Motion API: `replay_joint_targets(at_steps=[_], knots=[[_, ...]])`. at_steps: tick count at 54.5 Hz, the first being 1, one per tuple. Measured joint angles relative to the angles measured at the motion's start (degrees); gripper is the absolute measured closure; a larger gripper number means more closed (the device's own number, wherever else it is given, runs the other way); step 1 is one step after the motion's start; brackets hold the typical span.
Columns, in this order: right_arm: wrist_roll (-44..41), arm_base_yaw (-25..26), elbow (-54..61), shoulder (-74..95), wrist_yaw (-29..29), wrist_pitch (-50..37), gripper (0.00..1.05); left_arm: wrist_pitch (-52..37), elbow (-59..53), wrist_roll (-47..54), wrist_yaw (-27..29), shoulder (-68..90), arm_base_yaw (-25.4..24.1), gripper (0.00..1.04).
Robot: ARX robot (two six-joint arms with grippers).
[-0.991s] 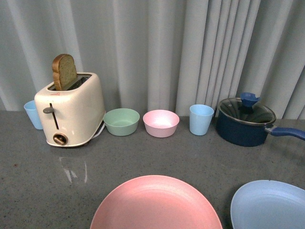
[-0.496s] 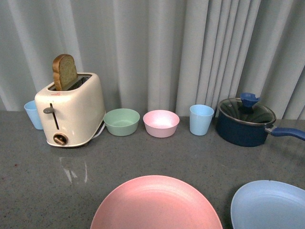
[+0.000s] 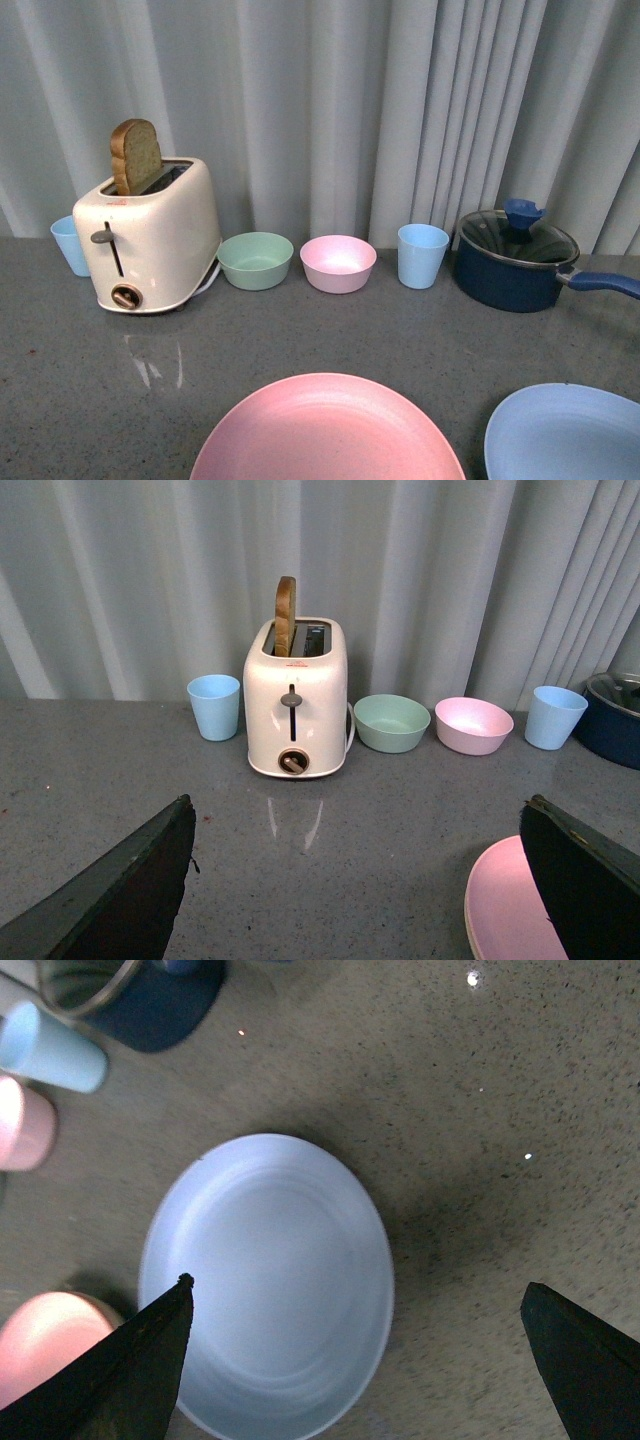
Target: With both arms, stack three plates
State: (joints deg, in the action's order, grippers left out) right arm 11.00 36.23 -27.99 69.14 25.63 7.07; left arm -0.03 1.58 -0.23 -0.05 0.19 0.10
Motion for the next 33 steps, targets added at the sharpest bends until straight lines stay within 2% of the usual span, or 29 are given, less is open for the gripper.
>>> replay_joint_targets(at_steps=[8, 16, 22, 33], knots=[[-12.2, -2.2, -2.3, 11.3, -5.5, -8.7, 0.07, 0.0, 0.0, 0.0, 0.1, 0.0, 0.0, 0.07], [-21.9, -4.6, -5.0, 21.1, -8.2, -11.6, 0.07, 0.0, 0.0, 0.0, 0.0, 0.0, 0.0, 0.07], [-24.1, -5.5, -6.1, 26.2, -9.2, -12.5, 0.07, 0.0, 0.0, 0.0, 0.1, 0.0, 0.0, 0.07], [-22.8, -8.0, -8.6, 33.6, -5.4, -13.9, 0.07, 0.0, 0.0, 0.0, 0.0, 0.0, 0.0, 0.07]])
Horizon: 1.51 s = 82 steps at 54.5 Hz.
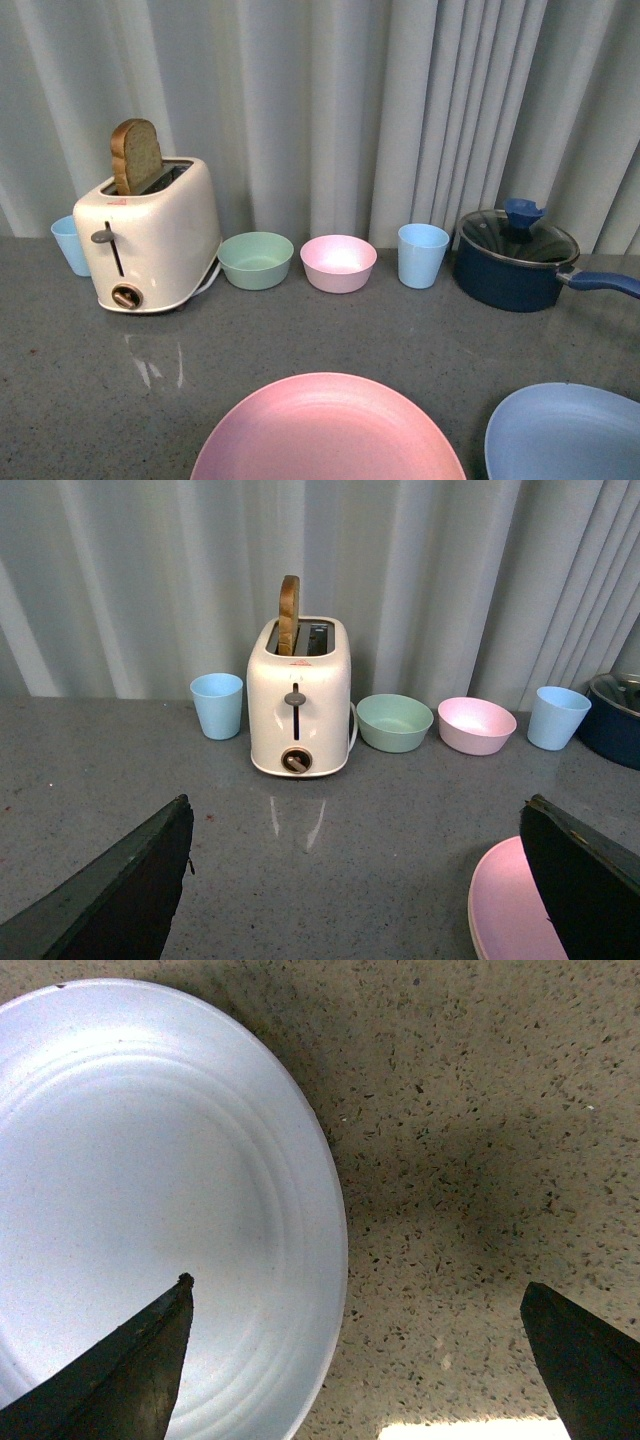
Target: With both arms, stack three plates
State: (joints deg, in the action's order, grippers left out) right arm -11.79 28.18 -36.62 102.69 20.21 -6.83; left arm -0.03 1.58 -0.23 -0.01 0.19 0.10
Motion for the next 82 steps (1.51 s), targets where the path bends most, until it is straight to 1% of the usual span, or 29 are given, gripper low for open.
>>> replay_joint_targets(at_steps=[11, 41, 42, 48, 52, 62, 64, 71, 75, 82], knots=[[2.6, -1.4, -2.1, 5.3, 0.2, -1.1, 0.07, 0.0, 0.0, 0.0, 0.0, 0.0, 0.0, 0.07], [4.6, -5.5, -7.1, 14.0, -2.4, -2.1, 0.07, 0.0, 0.0, 0.0, 0.0, 0.0, 0.0, 0.07], [4.7, -5.7, -7.2, 14.2, -2.6, -2.2, 0.09, 0.0, 0.0, 0.0, 0.0, 0.0, 0.0, 0.07], [4.7, -6.4, -7.8, 14.9, -2.6, -2.3, 0.24, 0.0, 0.0, 0.0, 0.0, 0.0, 0.0, 0.07], [4.7, -6.6, -8.0, 15.0, -2.6, -2.2, 0.37, 0.0, 0.0, 0.0, 0.0, 0.0, 0.0, 0.07], [4.5, -6.6, -7.7, 15.0, -2.0, -3.1, 0.63, 0.0, 0.0, 0.0, 0.0, 0.0, 0.0, 0.07], [4.4, -6.3, -7.5, 14.9, -2.1, -3.2, 0.7, 0.0, 0.0, 0.0, 0.0, 0.0, 0.0, 0.07], [3.9, -4.6, -5.8, 14.2, -0.9, -3.1, 0.88, 0.0, 0.0, 0.0, 0.0, 0.0, 0.0, 0.07], [3.6, -2.6, -4.3, 12.4, 1.6, -3.1, 1.01, 0.0, 0.0, 0.0, 0.0, 0.0, 0.0, 0.07], [3.6, -0.5, -2.7, 9.1, 3.3, -3.3, 1.02, 0.0, 0.0, 0.0, 0.0, 0.0, 0.0, 0.07]])
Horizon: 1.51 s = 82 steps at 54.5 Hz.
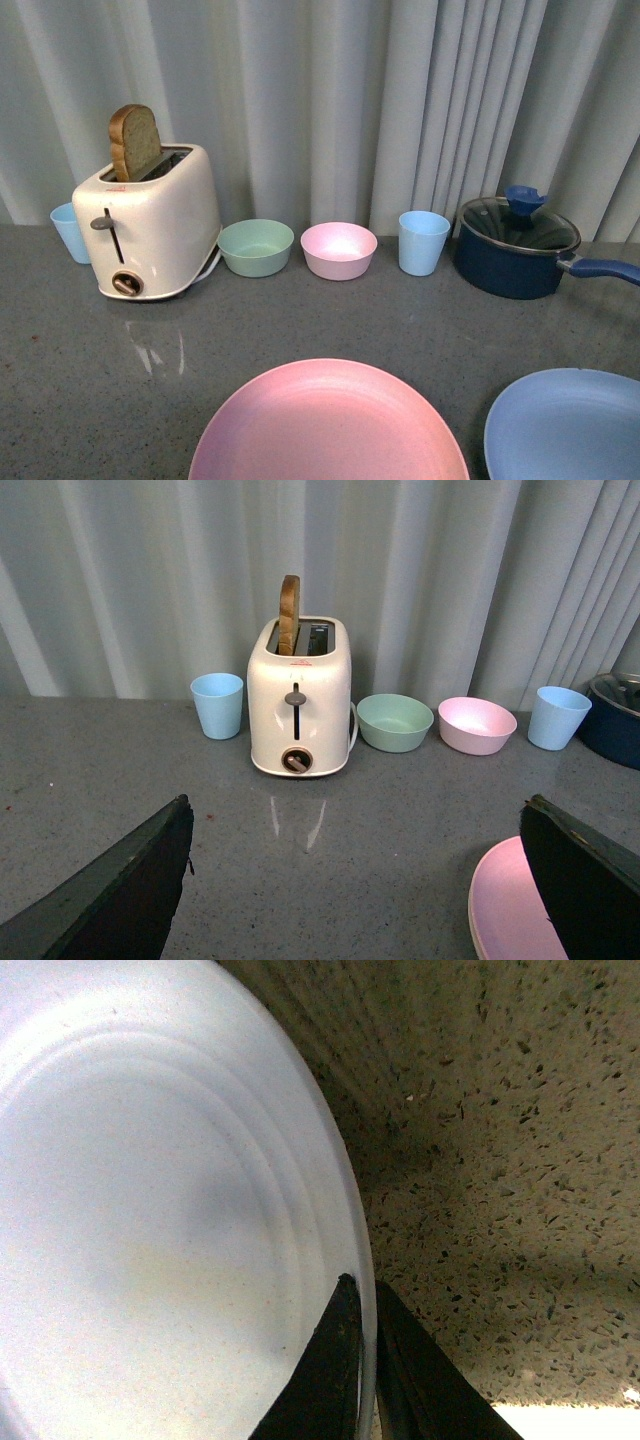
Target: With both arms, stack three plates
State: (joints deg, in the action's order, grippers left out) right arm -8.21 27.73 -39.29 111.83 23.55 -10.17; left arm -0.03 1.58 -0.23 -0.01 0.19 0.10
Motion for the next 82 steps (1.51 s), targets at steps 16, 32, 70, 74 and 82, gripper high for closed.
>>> replay_joint_targets(at_steps=[16, 32, 70, 74, 82], knots=[[-0.9, 3.6, 2.7, -10.8, 6.3, 2.2, 1.02, 0.0, 0.0, 0.0, 0.0, 0.0, 0.0, 0.07], [4.3, -3.4, 4.6, -22.3, 10.2, 1.8, 1.02, 0.0, 0.0, 0.0, 0.0, 0.0, 0.0, 0.07], [17.1, -34.3, -0.7, -5.4, 3.3, -9.5, 1.02, 0.0, 0.0, 0.0, 0.0, 0.0, 0.0, 0.07], [17.0, -34.8, -1.4, -5.0, 2.8, -8.6, 1.02, 0.0, 0.0, 0.0, 0.0, 0.0, 0.0, 0.07], [17.0, -35.7, -2.1, -3.7, 2.5, -8.4, 1.02, 0.0, 0.0, 0.0, 0.0, 0.0, 0.0, 0.07]])
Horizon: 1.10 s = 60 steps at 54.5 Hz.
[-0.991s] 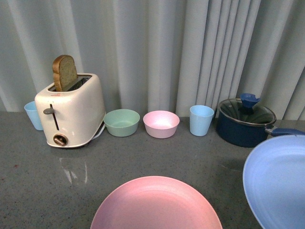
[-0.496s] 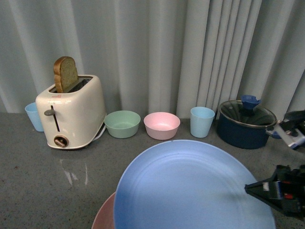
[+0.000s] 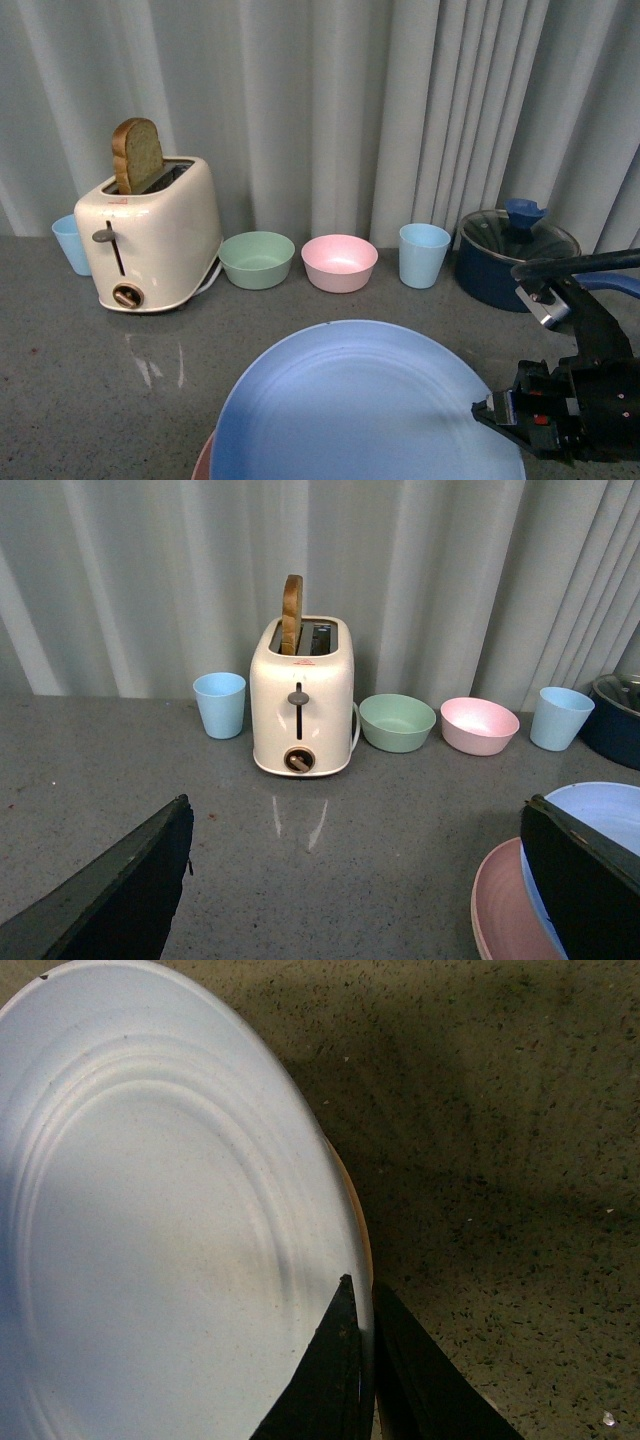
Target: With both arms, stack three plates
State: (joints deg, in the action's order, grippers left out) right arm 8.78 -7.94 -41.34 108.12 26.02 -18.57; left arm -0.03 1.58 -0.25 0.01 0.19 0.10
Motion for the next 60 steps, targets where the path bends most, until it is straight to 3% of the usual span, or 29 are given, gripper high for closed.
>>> replay_joint_targets(at_steps=[49, 56, 60], knots=[[-0.8, -4.9, -5.7, 5.9, -3.0, 3.5, 1.02, 0.0, 0.0, 0.0, 0.0, 0.0, 0.0, 0.07], [-0.7, -4.7, -5.8, 5.9, -3.2, 3.9, 0.84, 0.0, 0.0, 0.0, 0.0, 0.0, 0.0, 0.07], [-0.7, -3.8, -5.5, 5.6, -2.8, 4.0, 0.66, 0.0, 0.0, 0.0, 0.0, 0.0, 0.0, 0.07]])
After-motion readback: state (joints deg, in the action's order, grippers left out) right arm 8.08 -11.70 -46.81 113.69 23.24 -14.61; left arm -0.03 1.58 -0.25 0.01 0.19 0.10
